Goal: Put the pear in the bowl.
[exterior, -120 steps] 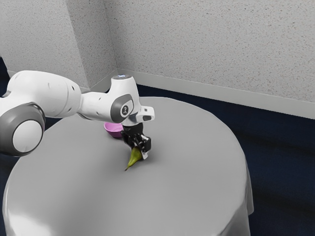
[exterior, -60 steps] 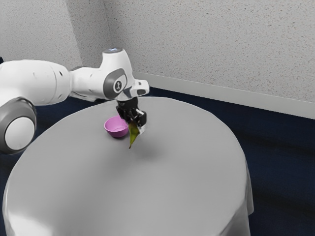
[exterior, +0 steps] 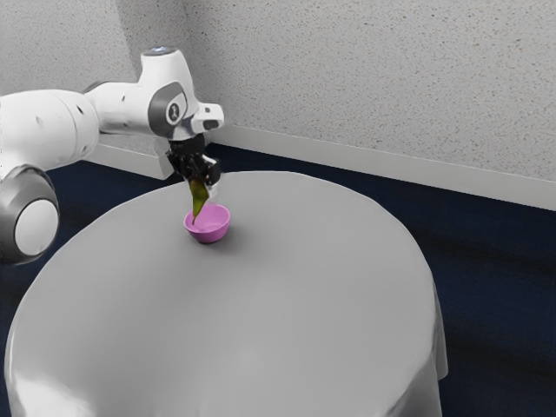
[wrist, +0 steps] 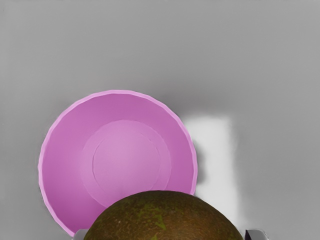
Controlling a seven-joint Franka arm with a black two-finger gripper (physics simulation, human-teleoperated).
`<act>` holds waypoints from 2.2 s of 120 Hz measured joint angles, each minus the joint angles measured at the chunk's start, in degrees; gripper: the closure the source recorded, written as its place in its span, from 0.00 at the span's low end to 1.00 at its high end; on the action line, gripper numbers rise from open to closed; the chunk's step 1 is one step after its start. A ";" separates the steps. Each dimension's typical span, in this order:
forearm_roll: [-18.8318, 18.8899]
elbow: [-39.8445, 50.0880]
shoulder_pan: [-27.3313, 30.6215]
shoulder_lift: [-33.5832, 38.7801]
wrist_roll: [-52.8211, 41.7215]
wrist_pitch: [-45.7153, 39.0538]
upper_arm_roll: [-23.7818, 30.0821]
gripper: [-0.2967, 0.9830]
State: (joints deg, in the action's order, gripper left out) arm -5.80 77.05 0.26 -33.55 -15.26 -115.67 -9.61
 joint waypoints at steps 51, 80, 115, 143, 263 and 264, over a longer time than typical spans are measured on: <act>-3.45 -15.62 3.94 -12.37 -3.45 0.41 0.74 0.59; -4.46 -16.27 4.28 -13.05 -4.78 0.34 0.82 0.59; -5.16 -15.27 4.30 -12.01 -5.78 1.93 0.83 0.57; -5.62 -13.50 4.31 -11.16 -6.59 3.62 0.83 0.44; 2.19 15.70 -10.73 29.34 -3.01 17.37 1.83 0.23; 2.40 16.30 -10.83 30.01 -2.80 17.42 1.99 0.23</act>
State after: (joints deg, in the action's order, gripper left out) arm -3.41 93.35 -10.57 -3.54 -18.05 -98.25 -7.62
